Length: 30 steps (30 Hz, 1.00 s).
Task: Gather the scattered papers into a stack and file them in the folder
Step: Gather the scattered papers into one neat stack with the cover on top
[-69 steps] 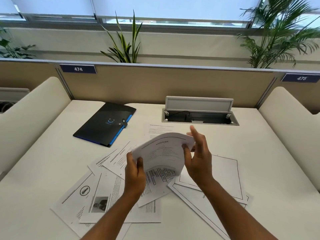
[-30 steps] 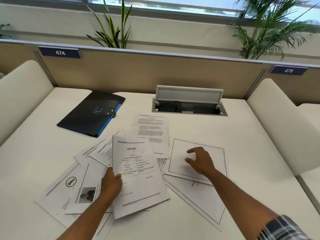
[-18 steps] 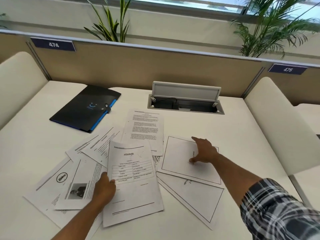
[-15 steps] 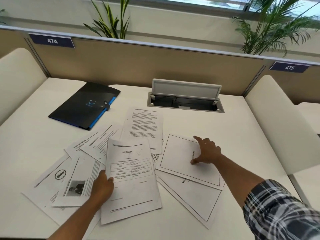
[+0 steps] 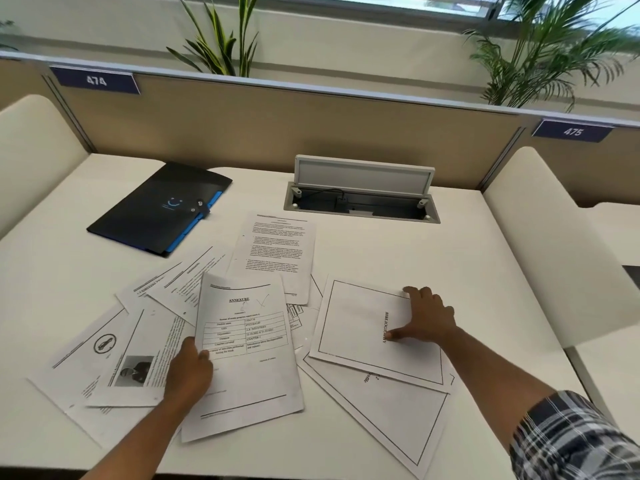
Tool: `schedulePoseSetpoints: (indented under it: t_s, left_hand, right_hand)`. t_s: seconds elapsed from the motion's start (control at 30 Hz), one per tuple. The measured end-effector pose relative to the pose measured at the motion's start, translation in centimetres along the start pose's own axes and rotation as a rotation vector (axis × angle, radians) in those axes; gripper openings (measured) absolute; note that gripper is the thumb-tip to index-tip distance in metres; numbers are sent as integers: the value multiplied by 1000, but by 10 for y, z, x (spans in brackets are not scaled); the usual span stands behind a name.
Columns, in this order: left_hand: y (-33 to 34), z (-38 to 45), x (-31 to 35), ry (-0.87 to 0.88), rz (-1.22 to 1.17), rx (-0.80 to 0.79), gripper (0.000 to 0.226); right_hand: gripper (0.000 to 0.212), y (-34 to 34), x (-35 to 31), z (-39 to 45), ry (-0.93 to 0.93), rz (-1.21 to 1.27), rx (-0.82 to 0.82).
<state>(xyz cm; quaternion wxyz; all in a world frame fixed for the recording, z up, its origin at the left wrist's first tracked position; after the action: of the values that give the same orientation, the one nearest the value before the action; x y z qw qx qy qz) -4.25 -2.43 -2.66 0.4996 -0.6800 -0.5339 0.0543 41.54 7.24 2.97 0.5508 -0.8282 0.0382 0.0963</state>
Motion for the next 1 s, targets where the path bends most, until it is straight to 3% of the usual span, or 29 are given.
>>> schedulePoseSetpoints:
  t_s: [0.2,0.4,0.53,0.67,0.83,1.0]
  left_hand:
    - [4,-4,-2,53,92,93,28]
    - [6,-2,-5,54,105,102,28]
    - [7,1,-6,62,102,83,27]
    - [4,4,-3,66,46,49,31]
    - [-6,12,7,124,29,50,34]
    - [-13,28,13,167,46,-27,35]
  right_hand:
    - [122,3,6,2,-15,-43,3]
    - [137,-1,6,7,-56,-74,-3]
    - [108,-2,2,11,-7,-20,-55]
    - [44,-7,8,13,34,174,71]
    - [37,-15,28,-8,19,453,172]
    - [40,-7,31,-40,-20,454,-51]
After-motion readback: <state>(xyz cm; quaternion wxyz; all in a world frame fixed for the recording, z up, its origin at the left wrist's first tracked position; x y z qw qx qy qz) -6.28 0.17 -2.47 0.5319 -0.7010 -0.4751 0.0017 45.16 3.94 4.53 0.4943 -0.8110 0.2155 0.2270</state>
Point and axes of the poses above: each hand's wrist, its own z-axis towards the middle knuckle, its own y-axis out of the palm, x = y × z, the point moved 1 cm from there along z, towards the middle knuckle, and after that the axes turned 15 degrees about -y, right-handed, at the moved point
